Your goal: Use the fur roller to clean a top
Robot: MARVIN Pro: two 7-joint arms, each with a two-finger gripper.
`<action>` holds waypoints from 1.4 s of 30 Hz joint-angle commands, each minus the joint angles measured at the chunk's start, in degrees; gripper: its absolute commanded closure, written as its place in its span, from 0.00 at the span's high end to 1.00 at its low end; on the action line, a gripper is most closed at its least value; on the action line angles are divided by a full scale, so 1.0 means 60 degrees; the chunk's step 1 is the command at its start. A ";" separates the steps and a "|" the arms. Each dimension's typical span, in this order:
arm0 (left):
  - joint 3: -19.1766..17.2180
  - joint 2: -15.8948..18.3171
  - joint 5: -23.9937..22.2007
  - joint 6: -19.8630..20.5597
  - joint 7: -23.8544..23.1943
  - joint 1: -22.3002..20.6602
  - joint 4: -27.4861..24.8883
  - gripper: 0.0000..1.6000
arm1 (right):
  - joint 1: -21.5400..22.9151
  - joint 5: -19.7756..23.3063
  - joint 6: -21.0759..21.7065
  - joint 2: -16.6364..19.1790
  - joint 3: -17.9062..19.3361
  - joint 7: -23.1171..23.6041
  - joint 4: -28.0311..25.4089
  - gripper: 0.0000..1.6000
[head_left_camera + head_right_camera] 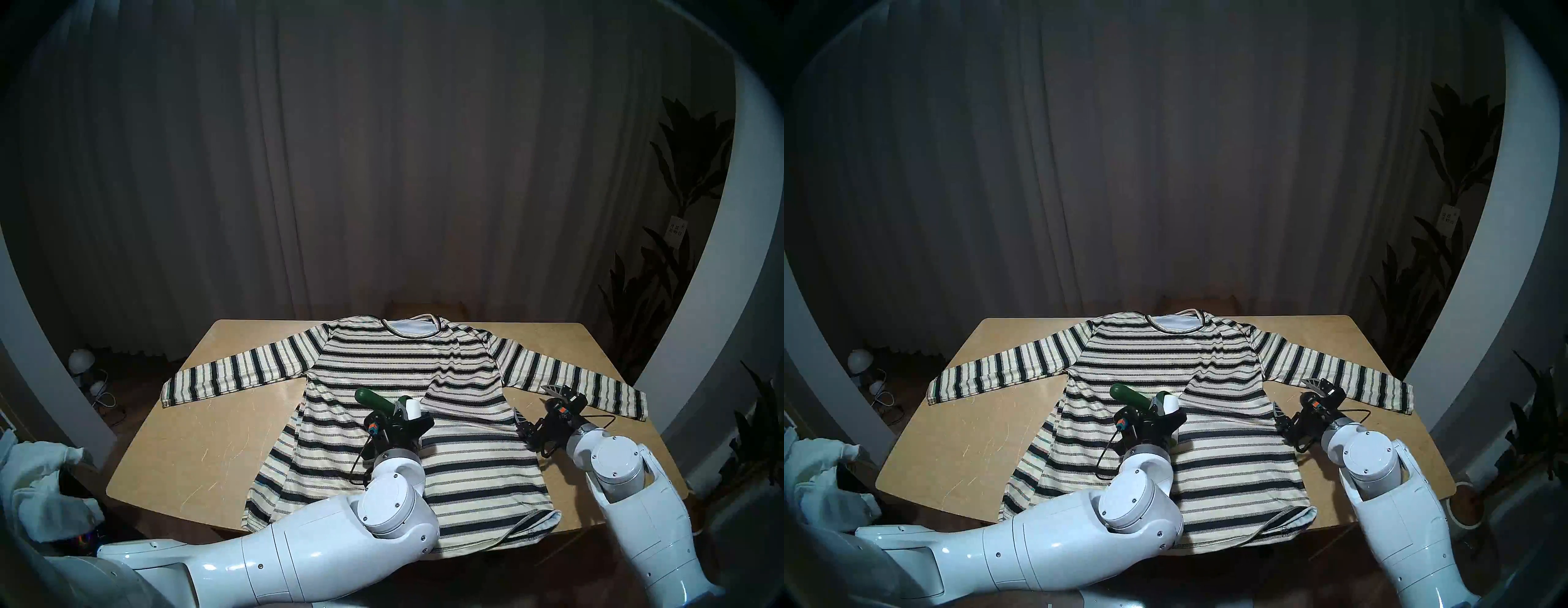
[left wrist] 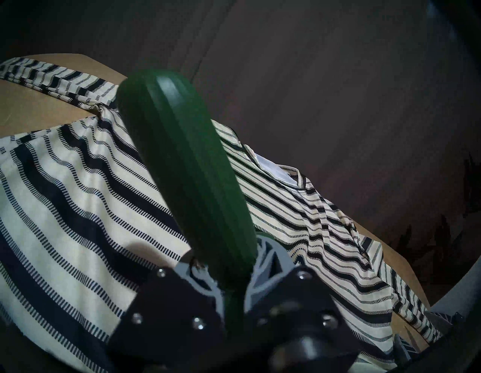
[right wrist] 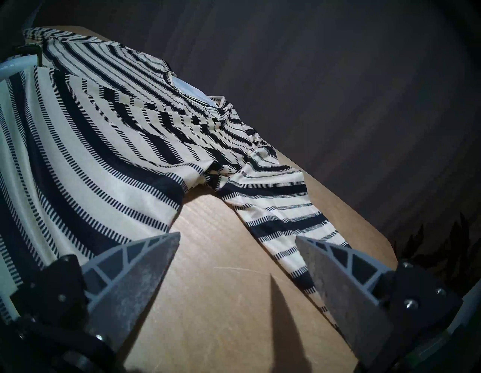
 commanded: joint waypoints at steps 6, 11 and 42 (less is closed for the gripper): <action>-0.0317 0.0582 -0.0203 -0.0313 0.0348 0.0408 -0.0315 0.00 | -0.1038 -0.0190 0.0326 0.0095 -0.0098 0.0009 0.1004 1.00; -0.0440 0.0812 -0.0255 -0.0391 0.0449 0.0474 -0.0563 0.00 | -0.1016 -0.0184 0.0377 0.0122 -0.0122 -0.0005 0.0979 1.00; -0.1267 0.2474 -0.0568 -0.0249 0.0460 0.0520 -0.1039 0.00 | -0.1139 -0.0048 0.0476 -0.0005 -0.0322 -0.0347 0.1008 1.00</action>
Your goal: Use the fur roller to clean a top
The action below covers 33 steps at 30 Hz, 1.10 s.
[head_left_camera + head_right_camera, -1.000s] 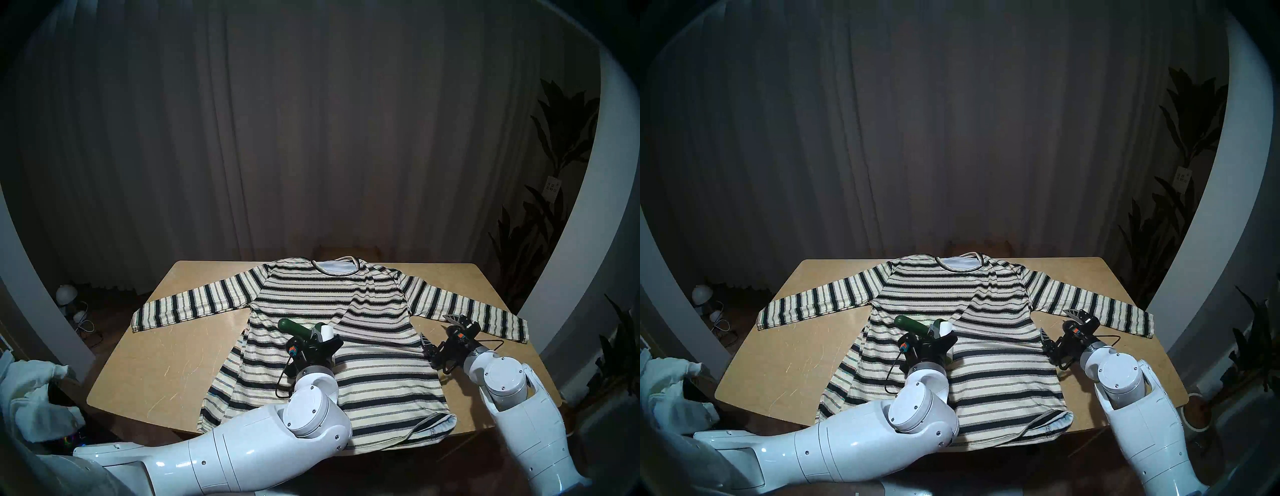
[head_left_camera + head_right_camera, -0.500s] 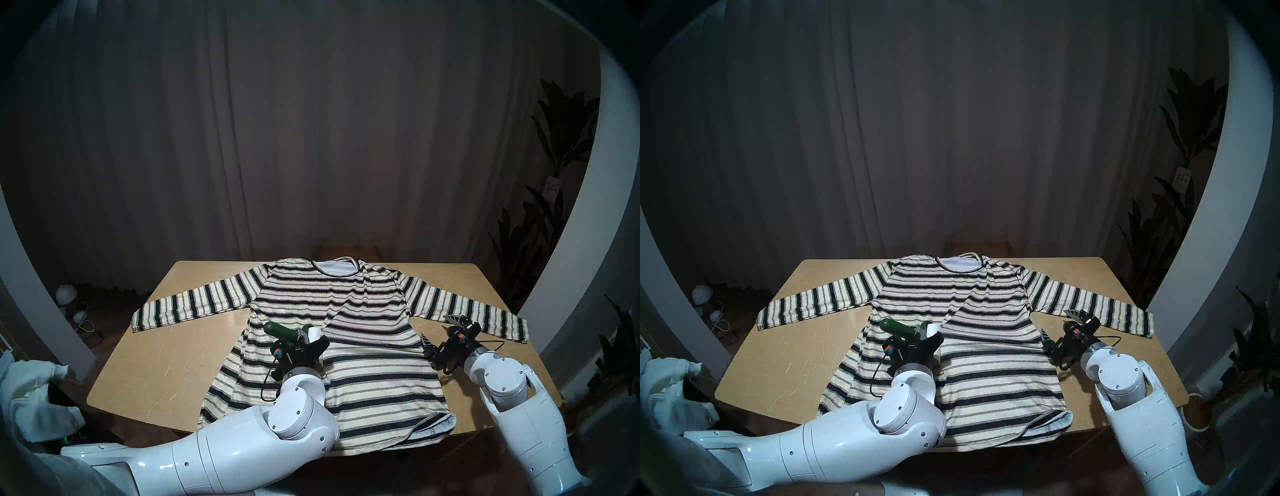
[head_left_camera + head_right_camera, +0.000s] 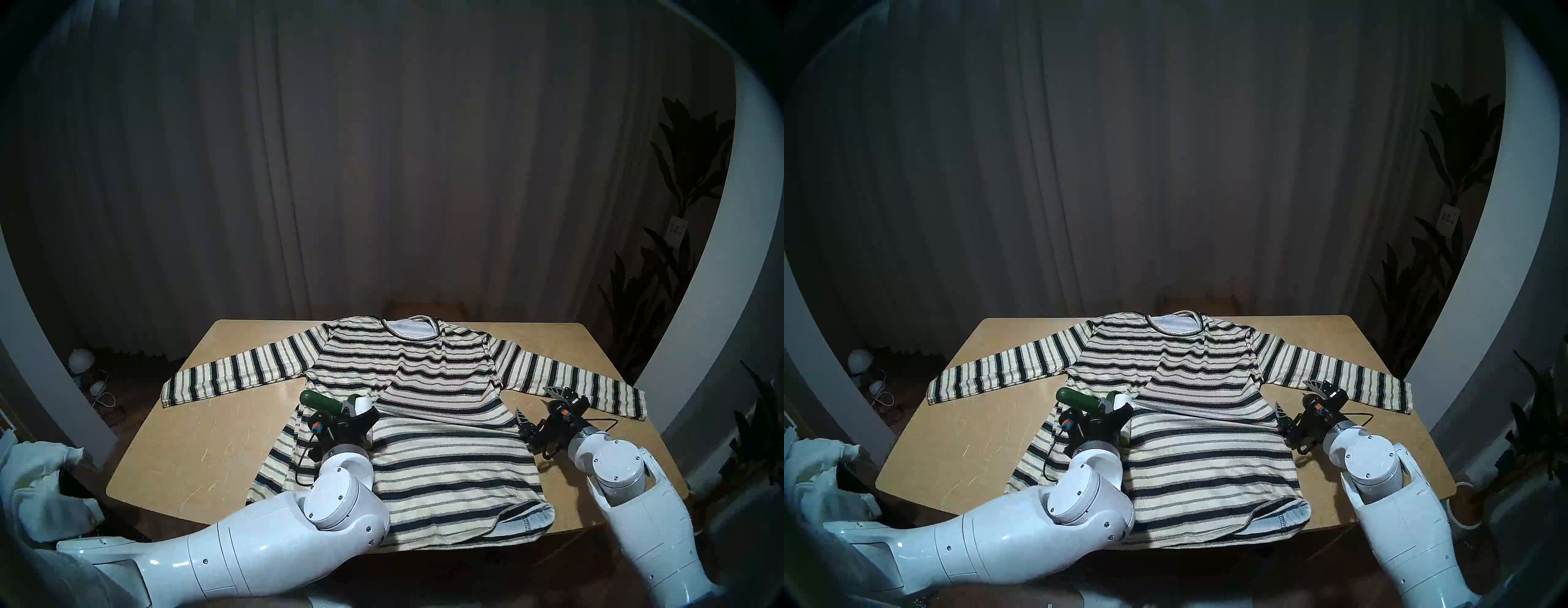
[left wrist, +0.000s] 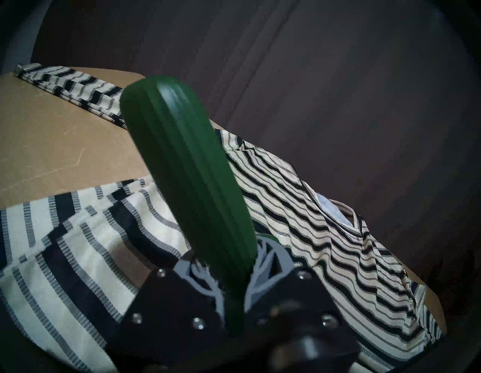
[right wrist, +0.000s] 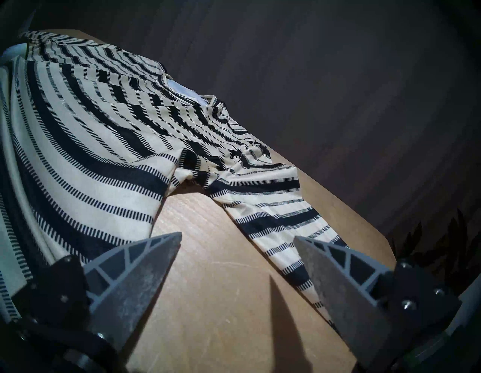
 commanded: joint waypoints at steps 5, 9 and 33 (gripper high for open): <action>-0.0333 0.0767 -0.0163 0.0079 0.0054 0.0046 -0.0005 0.00 | -0.1055 -0.0314 0.0617 -0.0104 -0.0235 -0.0100 0.1011 1.00; -0.0395 0.0916 -0.0243 0.0083 0.0049 0.0115 -0.0089 0.00 | -0.1059 -0.0330 0.0655 -0.0114 -0.0245 -0.0144 0.0979 1.00; -0.1056 0.2282 -0.0710 -0.0078 -0.0021 0.0335 -0.1345 0.00 | -0.1145 -0.0348 0.0552 -0.0167 -0.0346 -0.0540 0.0877 1.00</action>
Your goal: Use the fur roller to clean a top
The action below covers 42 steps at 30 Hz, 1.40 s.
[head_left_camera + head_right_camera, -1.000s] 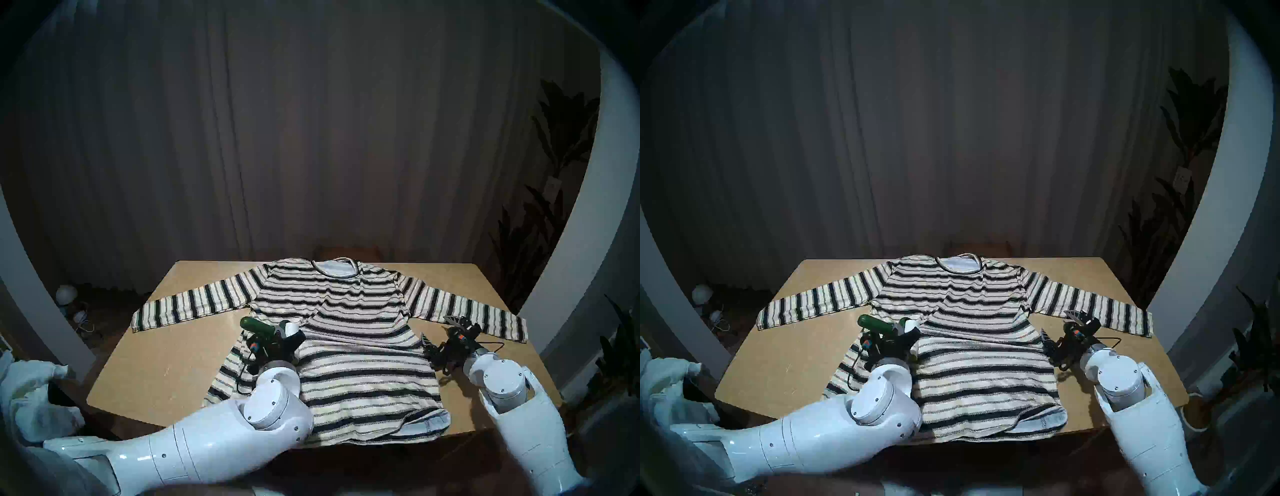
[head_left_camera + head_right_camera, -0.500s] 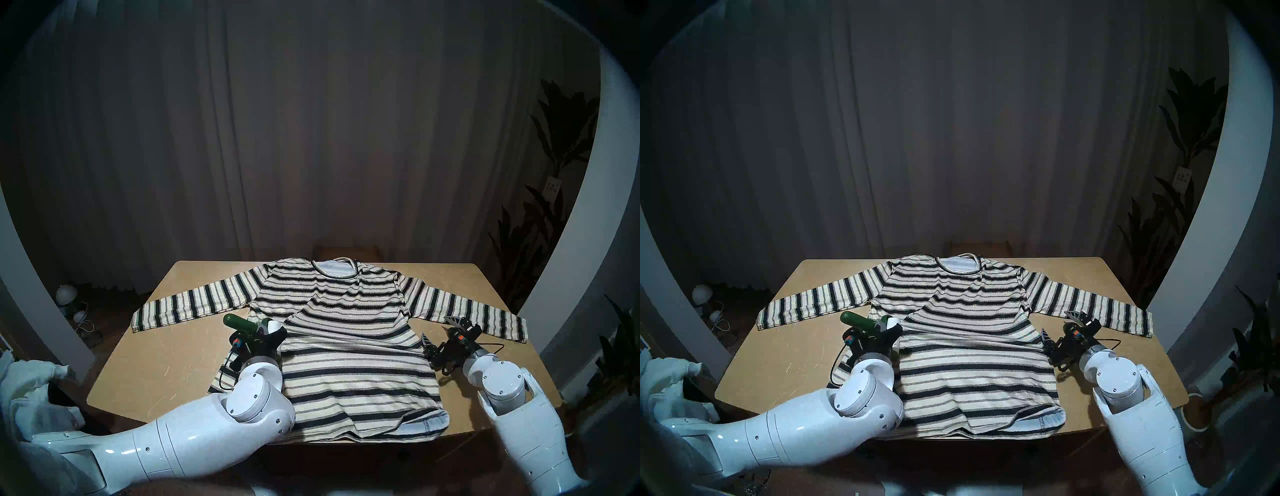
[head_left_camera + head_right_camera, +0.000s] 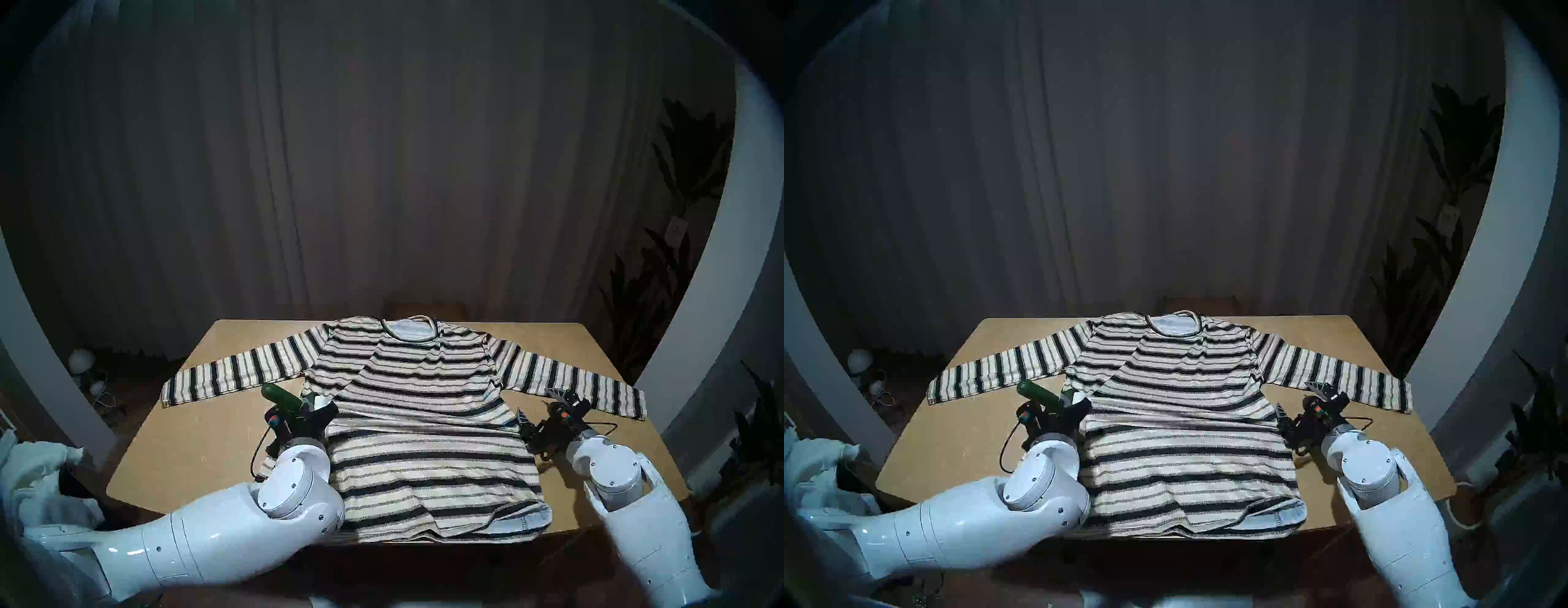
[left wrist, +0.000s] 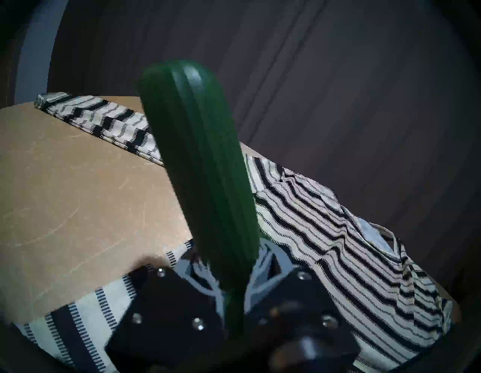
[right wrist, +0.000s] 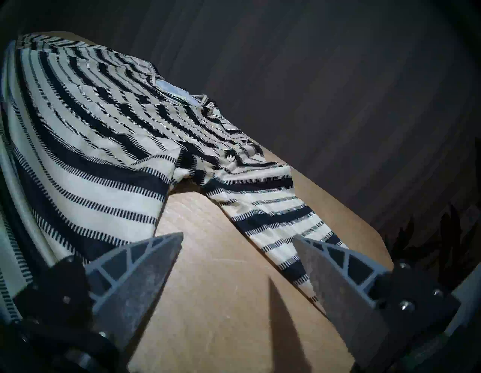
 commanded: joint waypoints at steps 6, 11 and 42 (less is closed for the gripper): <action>-0.0662 0.0996 -0.0230 -0.0507 -0.0229 -0.0038 -0.0652 0.00 | -0.0950 -0.0378 0.0534 -0.0096 -0.0367 -0.0152 0.0960 1.00; -0.0858 0.1291 -0.0516 -0.0776 -0.0447 0.0024 -0.0746 0.00 | -0.0980 -0.0420 0.0522 -0.0156 -0.0479 -0.0287 0.0943 1.00; -0.1722 0.3182 -0.2339 -0.2855 -0.2131 0.1004 -0.1073 0.00 | -0.0729 -0.0437 0.0301 -0.0376 -0.0724 -0.1195 0.0927 1.00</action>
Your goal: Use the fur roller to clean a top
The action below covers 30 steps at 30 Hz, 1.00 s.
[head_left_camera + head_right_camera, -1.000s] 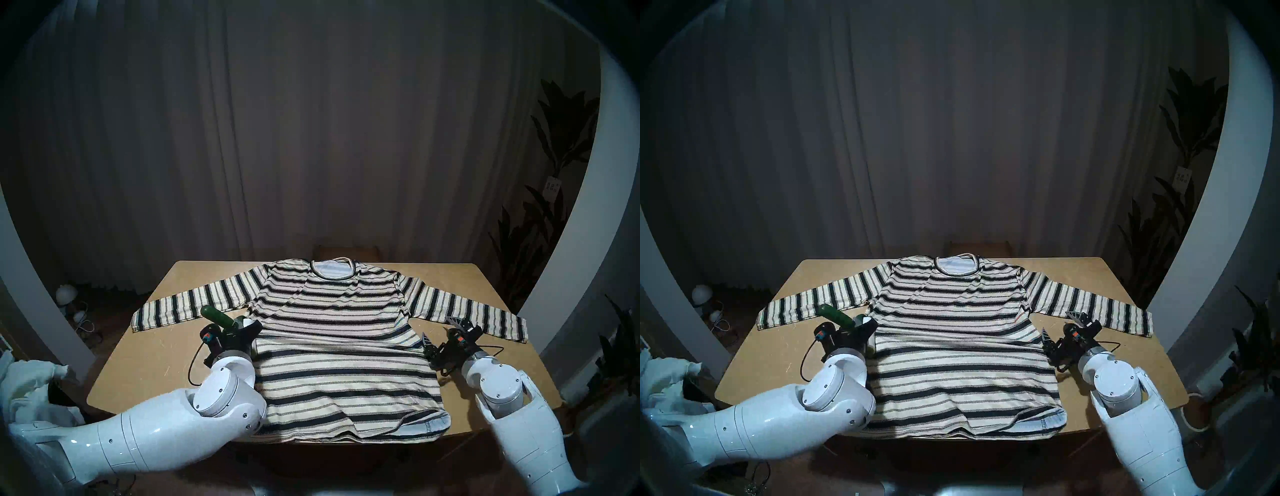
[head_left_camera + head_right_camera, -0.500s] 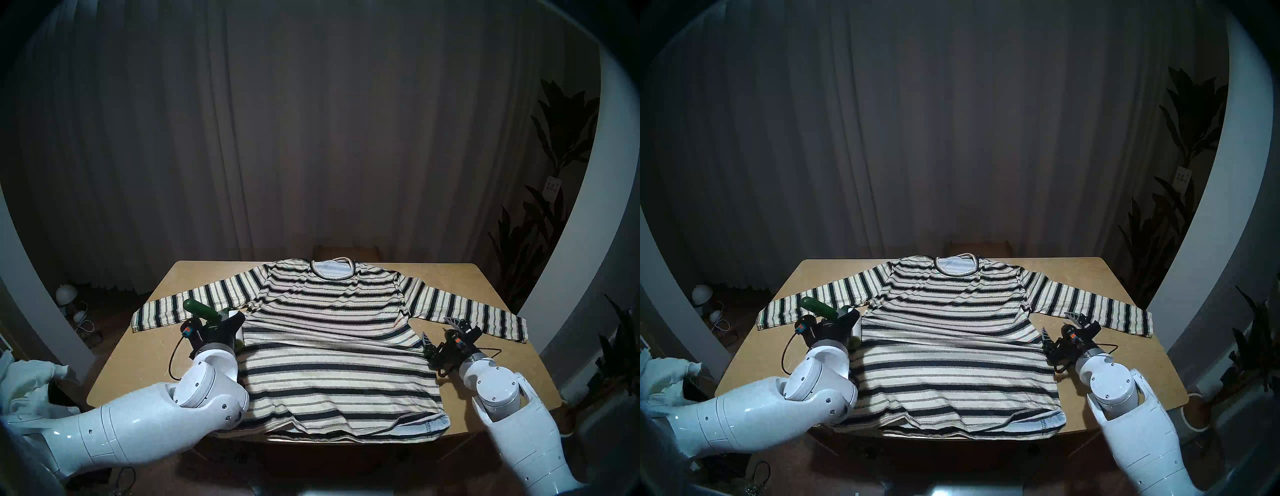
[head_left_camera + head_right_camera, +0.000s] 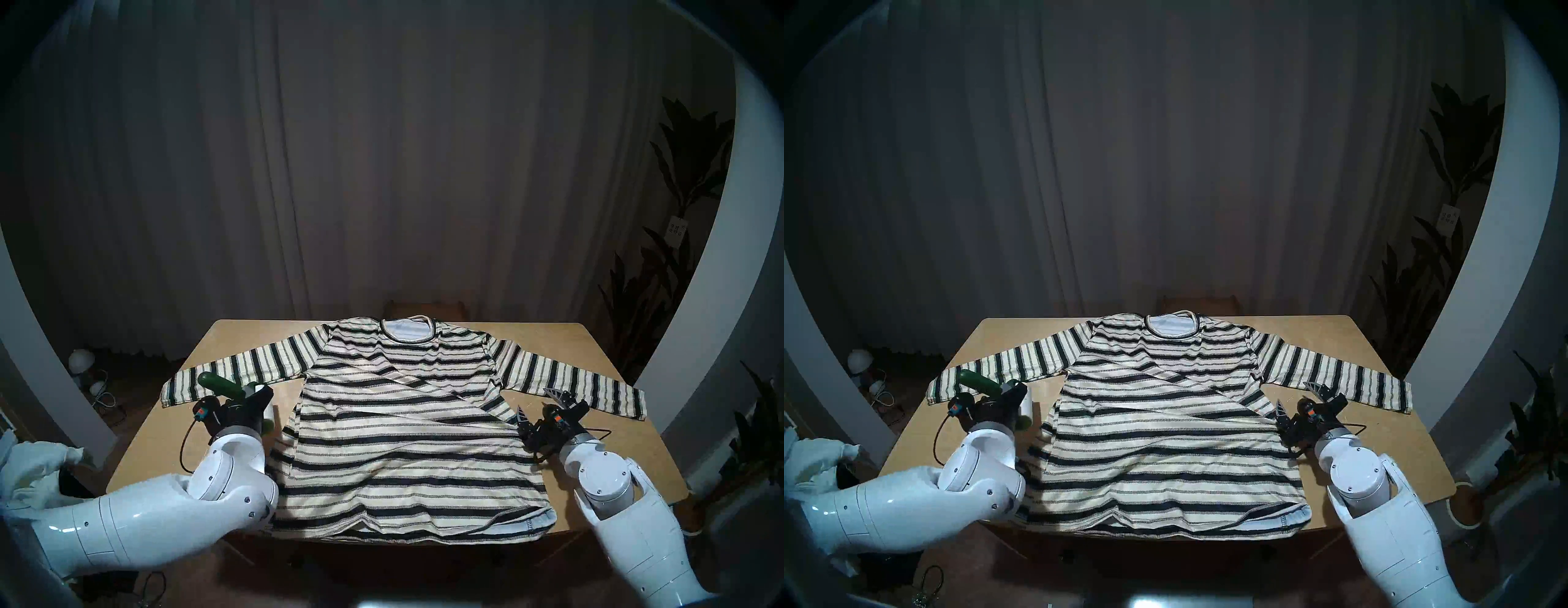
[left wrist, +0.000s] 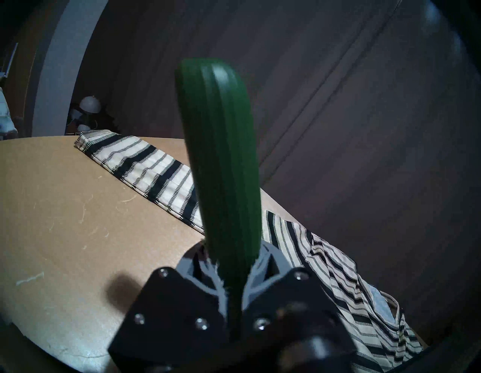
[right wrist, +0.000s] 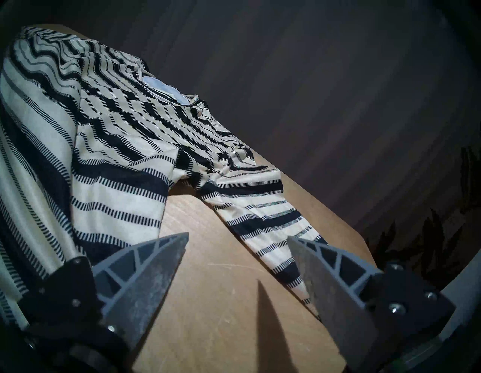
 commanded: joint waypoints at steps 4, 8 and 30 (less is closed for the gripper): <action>-0.0470 0.0584 -0.0436 -0.0940 -0.0970 0.0160 -0.0118 0.00 | -0.0505 0.0172 0.0271 -0.0322 -0.0174 0.0012 0.0834 1.00; -0.0540 0.0664 -0.0751 -0.1360 -0.1597 0.0314 -0.0086 0.00 | -0.0263 0.0631 0.0125 -0.0525 0.0048 -0.0046 0.0591 1.00; -0.0595 0.0666 -0.2260 -0.1773 -0.4213 0.0675 0.0388 0.00 | 0.0227 0.2126 0.0187 -0.0796 0.0618 0.0150 -0.0362 1.00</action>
